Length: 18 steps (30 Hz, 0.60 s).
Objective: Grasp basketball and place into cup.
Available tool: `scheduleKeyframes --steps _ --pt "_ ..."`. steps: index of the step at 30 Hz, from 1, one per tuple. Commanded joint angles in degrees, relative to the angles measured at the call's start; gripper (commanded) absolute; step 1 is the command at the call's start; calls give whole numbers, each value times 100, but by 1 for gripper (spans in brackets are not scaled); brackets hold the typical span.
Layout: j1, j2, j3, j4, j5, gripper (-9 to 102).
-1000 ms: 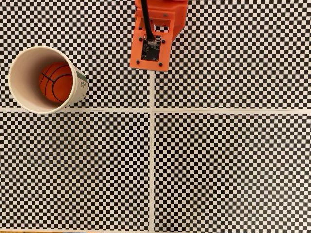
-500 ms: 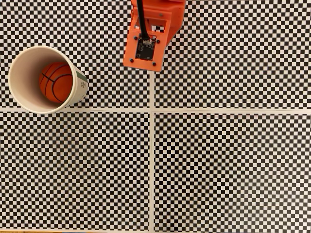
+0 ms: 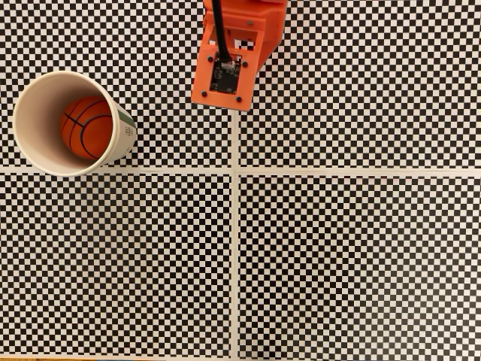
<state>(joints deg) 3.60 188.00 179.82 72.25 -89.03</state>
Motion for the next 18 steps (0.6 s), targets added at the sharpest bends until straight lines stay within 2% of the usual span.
scheduleKeyframes --steps 1,18 --pt "-141 44 202 53 79 0" --pt "-193 44 202 53 79 0"
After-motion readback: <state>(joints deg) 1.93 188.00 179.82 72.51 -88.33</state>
